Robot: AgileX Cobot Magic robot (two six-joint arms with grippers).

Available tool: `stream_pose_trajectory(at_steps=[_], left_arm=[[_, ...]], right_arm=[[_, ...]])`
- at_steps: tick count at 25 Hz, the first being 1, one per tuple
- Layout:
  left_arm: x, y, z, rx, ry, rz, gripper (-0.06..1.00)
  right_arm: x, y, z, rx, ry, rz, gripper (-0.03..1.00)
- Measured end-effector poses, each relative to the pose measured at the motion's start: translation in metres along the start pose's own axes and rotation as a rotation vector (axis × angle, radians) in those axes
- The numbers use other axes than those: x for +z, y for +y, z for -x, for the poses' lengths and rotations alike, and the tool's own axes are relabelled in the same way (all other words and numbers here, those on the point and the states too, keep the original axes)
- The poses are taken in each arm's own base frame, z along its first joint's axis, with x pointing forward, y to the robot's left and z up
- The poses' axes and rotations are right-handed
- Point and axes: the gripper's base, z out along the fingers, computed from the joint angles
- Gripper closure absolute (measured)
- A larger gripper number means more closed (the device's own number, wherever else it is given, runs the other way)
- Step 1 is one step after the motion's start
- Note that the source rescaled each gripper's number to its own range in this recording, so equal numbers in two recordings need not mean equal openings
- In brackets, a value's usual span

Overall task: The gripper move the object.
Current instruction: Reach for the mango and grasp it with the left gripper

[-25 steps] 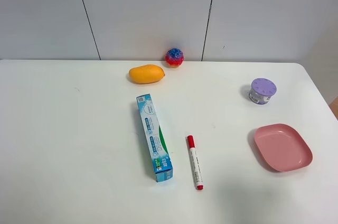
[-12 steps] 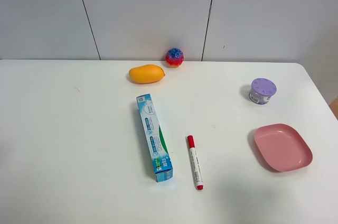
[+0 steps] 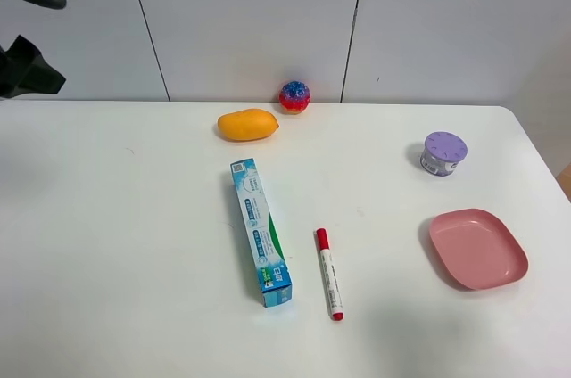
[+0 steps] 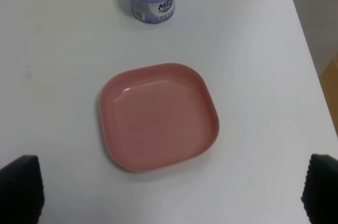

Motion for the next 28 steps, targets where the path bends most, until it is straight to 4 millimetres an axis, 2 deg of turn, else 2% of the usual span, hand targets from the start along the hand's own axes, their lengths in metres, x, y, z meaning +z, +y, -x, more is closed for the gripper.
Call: stream_pose_trajectory(at_steps=[4, 7, 15, 21, 28], left_arm=[[0.034, 0.009, 0.019, 0.187, -0.013, -0.078, -0.06], [0.059, 0.011, 0.028, 0.253, -0.045, -0.128, -0.06], [0.116, -0.009, 0.044, 0.42, -0.103, -0.205, -0.06], [0.159, -0.018, 0.068, 0.45, -0.105, -0.266, -0.06], [0.22, -0.014, 0.086, 0.364, -0.044, -0.362, -0.06]], right_arm=[[0.0, 0.0, 0.0, 0.0, 0.0, 0.0, -0.03], [0.0, 0.0, 0.0, 0.0, 0.0, 0.0, -0.03], [0.0, 0.0, 0.0, 0.0, 0.0, 0.0, -0.03], [0.0, 0.0, 0.0, 0.0, 0.0, 0.0, -0.03], [0.0, 0.0, 0.0, 0.0, 0.0, 0.0, -0.03]])
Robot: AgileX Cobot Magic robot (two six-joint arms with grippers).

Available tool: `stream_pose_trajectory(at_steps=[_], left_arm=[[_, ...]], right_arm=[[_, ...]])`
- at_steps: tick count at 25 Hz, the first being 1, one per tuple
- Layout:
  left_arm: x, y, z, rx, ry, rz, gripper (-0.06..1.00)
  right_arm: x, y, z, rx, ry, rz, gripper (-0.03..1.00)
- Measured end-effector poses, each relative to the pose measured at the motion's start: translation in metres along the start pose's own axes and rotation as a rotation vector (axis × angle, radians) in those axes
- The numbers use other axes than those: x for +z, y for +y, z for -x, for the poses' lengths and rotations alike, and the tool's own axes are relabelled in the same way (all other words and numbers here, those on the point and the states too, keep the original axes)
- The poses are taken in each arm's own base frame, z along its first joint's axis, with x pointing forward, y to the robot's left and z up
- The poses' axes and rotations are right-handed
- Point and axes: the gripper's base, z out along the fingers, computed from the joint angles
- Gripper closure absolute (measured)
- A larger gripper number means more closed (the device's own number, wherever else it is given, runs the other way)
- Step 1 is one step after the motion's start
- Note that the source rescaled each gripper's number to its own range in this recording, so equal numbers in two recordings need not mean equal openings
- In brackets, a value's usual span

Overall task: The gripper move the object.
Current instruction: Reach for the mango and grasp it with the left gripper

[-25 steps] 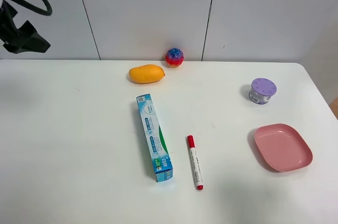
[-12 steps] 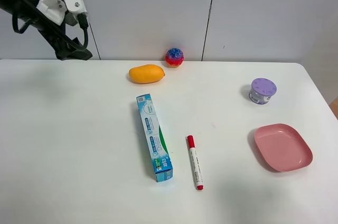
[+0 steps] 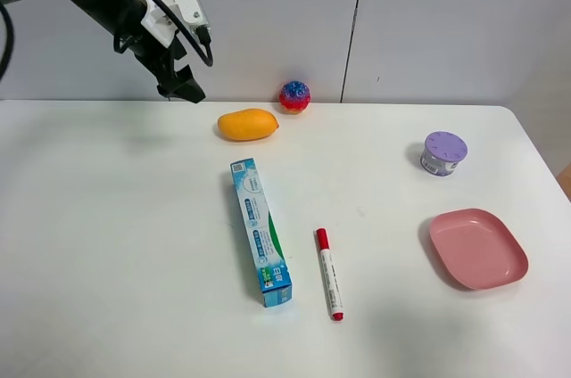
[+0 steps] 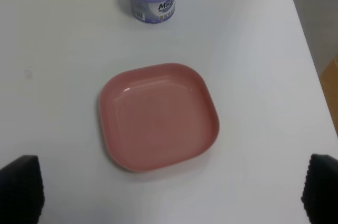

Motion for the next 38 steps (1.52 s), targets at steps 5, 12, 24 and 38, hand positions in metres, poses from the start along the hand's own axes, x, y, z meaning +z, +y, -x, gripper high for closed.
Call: stream_pose_trajectory(at_steps=[5, 12, 24, 38], left_arm=[[0.035, 0.011, 0.009, 0.005, -0.004, -0.035, -0.06], [0.085, -0.002, 0.029, 0.049, -0.022, -0.085, -0.06], [0.144, -0.026, 0.021, 0.096, 0.008, -0.16, -0.06], [0.15, -0.013, 0.018, 0.151, -0.043, -0.057, -0.06]], right_arm=[[0.0, 0.0, 0.0, 0.0, 0.0, 0.0, -0.03], [0.0, 0.0, 0.0, 0.0, 0.0, 0.0, -0.03], [0.0, 0.0, 0.0, 0.0, 0.0, 0.0, -0.03], [0.0, 0.0, 0.0, 0.0, 0.0, 0.0, -0.03]])
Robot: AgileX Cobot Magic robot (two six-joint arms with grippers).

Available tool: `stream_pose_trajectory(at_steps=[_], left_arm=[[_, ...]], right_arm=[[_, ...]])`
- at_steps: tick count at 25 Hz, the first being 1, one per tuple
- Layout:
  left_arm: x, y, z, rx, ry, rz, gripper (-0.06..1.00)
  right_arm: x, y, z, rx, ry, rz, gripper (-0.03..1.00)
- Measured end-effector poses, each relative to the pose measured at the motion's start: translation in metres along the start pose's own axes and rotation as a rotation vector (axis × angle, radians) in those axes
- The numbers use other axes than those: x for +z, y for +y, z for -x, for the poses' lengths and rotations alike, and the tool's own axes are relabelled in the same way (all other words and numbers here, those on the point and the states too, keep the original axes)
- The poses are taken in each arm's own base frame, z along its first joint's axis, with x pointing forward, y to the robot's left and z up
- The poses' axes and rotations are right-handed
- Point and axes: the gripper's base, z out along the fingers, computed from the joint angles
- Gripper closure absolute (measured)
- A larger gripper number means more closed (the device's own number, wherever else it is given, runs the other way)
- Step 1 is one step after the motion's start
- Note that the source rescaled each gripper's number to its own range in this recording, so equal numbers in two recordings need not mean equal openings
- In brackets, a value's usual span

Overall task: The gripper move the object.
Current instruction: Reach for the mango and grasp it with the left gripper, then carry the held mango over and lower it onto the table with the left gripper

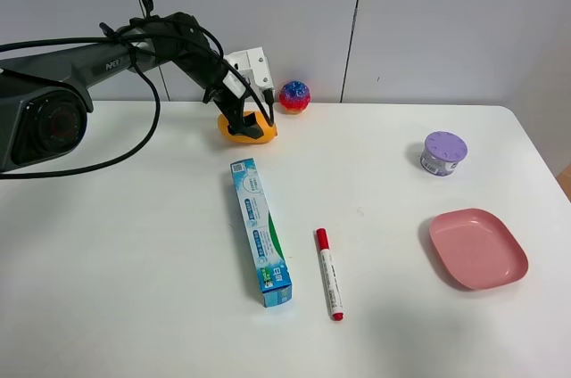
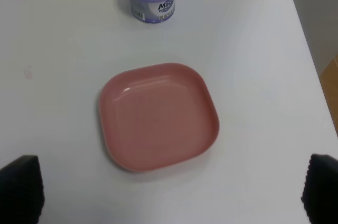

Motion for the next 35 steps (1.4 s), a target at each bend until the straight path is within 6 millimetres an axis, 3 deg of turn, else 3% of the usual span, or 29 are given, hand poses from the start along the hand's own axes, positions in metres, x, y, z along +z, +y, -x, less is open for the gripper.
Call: stream_pose_trajectory(at_steps=[11, 17, 18, 19, 21, 22, 23, 30, 35], left_arm=[[0.023, -0.007, -0.017, -0.046, 0.01, -0.062, -0.06], [0.024, -0.008, -0.018, -0.048, 0.008, -0.064, -0.05], [0.024, -0.008, -0.018, -0.049, 0.008, -0.064, 0.0], [0.024, -0.007, -0.018, -0.049, 0.008, -0.063, 0.12], [0.024, -0.007, -0.018, -0.049, 0.007, -0.063, 0.55], [0.024, -0.007, -0.018, -0.05, 0.006, -0.062, 0.87], [0.024, -0.007, -0.018, -0.05, 0.006, -0.062, 0.94], [0.014, -0.003, -0.009, -0.074, -0.005, -0.079, 0.93], [-0.026, 0.012, 0.028, -0.205, -0.067, -0.056, 0.93]], right_arm=[[0.0, 0.0, 0.0, 0.0, 0.0, 0.0, -0.03], [0.0, 0.0, 0.0, 0.0, 0.0, 0.0, -0.03], [0.0, 0.0, 0.0, 0.0, 0.0, 0.0, -0.03], [0.0, 0.0, 0.0, 0.0, 0.0, 0.0, -0.03], [0.0, 0.0, 0.0, 0.0, 0.0, 0.0, -0.03], [0.0, 0.0, 0.0, 0.0, 0.0, 0.0, -0.03], [0.0, 0.0, 0.0, 0.0, 0.0, 0.0, -0.03], [0.0, 0.0, 0.0, 0.0, 0.0, 0.0, -0.03], [0.0, 0.0, 0.0, 0.0, 0.0, 0.0, -0.03]])
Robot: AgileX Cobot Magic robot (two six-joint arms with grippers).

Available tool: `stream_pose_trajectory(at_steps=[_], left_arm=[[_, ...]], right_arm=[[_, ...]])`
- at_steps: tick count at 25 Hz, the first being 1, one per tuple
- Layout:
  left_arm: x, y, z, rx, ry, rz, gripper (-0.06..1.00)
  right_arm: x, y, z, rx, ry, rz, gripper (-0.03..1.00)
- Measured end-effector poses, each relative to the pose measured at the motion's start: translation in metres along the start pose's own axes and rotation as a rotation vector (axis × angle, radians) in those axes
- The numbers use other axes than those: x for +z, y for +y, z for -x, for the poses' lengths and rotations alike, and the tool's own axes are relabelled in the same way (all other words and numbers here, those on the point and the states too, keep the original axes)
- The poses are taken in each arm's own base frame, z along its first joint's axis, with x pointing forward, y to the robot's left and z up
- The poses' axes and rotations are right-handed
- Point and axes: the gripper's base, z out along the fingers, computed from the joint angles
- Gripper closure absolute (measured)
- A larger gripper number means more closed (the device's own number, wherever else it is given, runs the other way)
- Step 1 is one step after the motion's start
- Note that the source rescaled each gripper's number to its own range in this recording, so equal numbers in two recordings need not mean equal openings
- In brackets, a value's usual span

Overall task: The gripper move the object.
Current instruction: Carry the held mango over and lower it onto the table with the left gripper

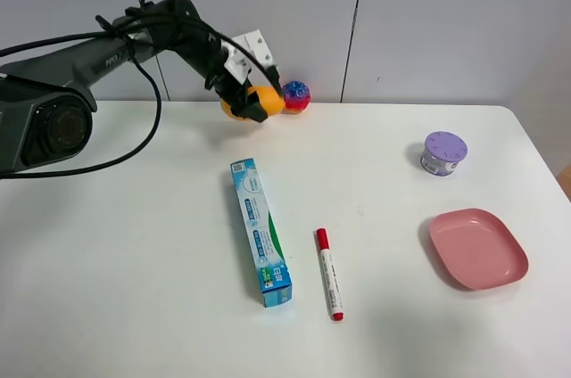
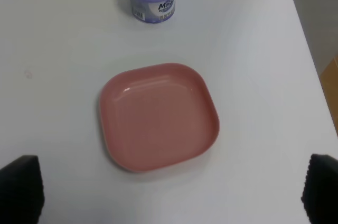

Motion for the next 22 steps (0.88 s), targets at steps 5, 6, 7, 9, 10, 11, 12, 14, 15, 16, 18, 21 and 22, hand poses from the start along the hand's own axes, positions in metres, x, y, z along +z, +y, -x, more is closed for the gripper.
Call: stream_pose_trajectory(at_steps=[5, 6, 7, 9, 10, 11, 12, 14, 15, 16, 18, 21, 22], left_arm=[[-0.037, -0.014, 0.045, -0.258, -0.055, -0.027, 0.93], [-0.044, -0.019, 0.054, -0.319, -0.062, -0.037, 0.93], [-0.05, -0.024, 0.062, -0.377, -0.071, -0.046, 0.93], [-0.058, -0.037, 0.077, -0.473, -0.078, -0.07, 0.93], [-0.061, -0.044, 0.084, -0.521, -0.079, -0.083, 0.93], [-0.062, -0.052, 0.09, -0.558, -0.076, -0.097, 0.93], [-0.063, -0.059, 0.095, -0.601, -0.071, -0.11, 0.93], [-0.062, -0.075, 0.107, -0.663, -0.065, -0.131, 0.93], [-0.06, -0.082, 0.111, -0.678, -0.058, -0.138, 0.93], [-0.057, -0.091, 0.116, -0.684, -0.05, -0.141, 0.93], [-0.052, -0.108, 0.124, -0.674, -0.029, -0.135, 0.93], [-0.044, -0.134, 0.135, -0.642, 0.001, -0.12, 0.93], [-0.042, -0.143, 0.139, -0.63, 0.009, -0.118, 0.93]], right_arm=[[0.0, 0.0, 0.0, 0.0, -0.001, 0.0, -0.03], [0.0, 0.0, 0.0, 0.0, -0.001, 0.0, -0.03], [0.0, 0.0, 0.0, 0.0, -0.001, 0.0, -0.03], [0.0, 0.0, 0.0, 0.0, -0.001, 0.0, -0.03], [0.0, 0.0, 0.0, 0.0, -0.001, 0.0, -0.03], [0.0, 0.0, 0.0, 0.0, -0.001, 0.0, -0.03], [0.0, 0.0, 0.0, 0.0, -0.001, 0.0, -0.03], [0.0, 0.0, 0.0, 0.0, -0.001, 0.0, -0.03], [0.0, 0.0, 0.0, 0.0, -0.001, 0.0, -0.03], [0.0, 0.0, 0.0, 0.0, -0.001, 0.0, -0.03], [0.0, 0.0, 0.0, 0.0, -0.001, 0.0, -0.03], [0.0, 0.0, 0.0, 0.0, -0.001, 0.0, -0.03], [0.0, 0.0, 0.0, 0.0, -0.001, 0.0, -0.03]])
